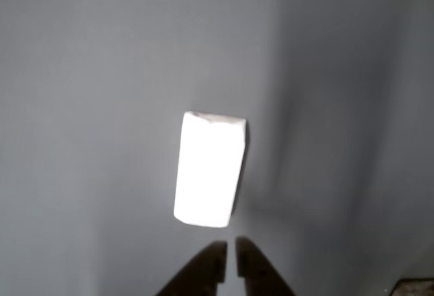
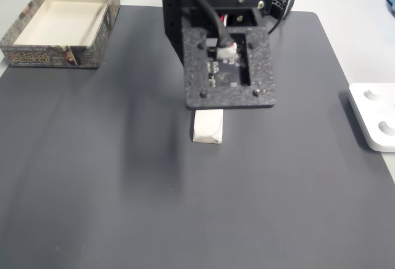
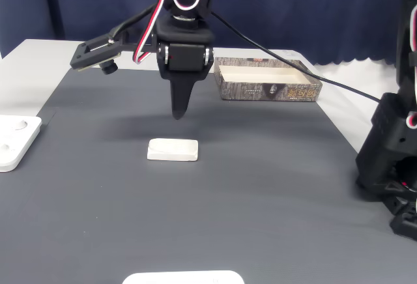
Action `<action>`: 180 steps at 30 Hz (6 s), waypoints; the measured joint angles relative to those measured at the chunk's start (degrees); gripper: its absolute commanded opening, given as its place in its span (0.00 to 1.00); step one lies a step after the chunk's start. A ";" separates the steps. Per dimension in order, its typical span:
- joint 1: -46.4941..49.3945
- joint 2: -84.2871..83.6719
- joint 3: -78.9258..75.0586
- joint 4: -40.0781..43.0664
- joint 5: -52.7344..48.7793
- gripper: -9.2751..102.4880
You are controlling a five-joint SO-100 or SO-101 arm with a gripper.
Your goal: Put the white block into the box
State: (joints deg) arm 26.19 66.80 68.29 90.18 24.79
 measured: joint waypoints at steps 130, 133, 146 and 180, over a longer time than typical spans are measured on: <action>1.93 7.91 27.51 -33.22 0.26 0.34; 1.93 7.82 27.51 -33.22 0.26 0.34; 1.67 6.68 27.51 -33.22 2.02 0.34; 1.41 5.62 27.51 -32.61 2.64 0.29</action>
State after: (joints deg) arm 27.60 72.42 95.80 57.57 27.42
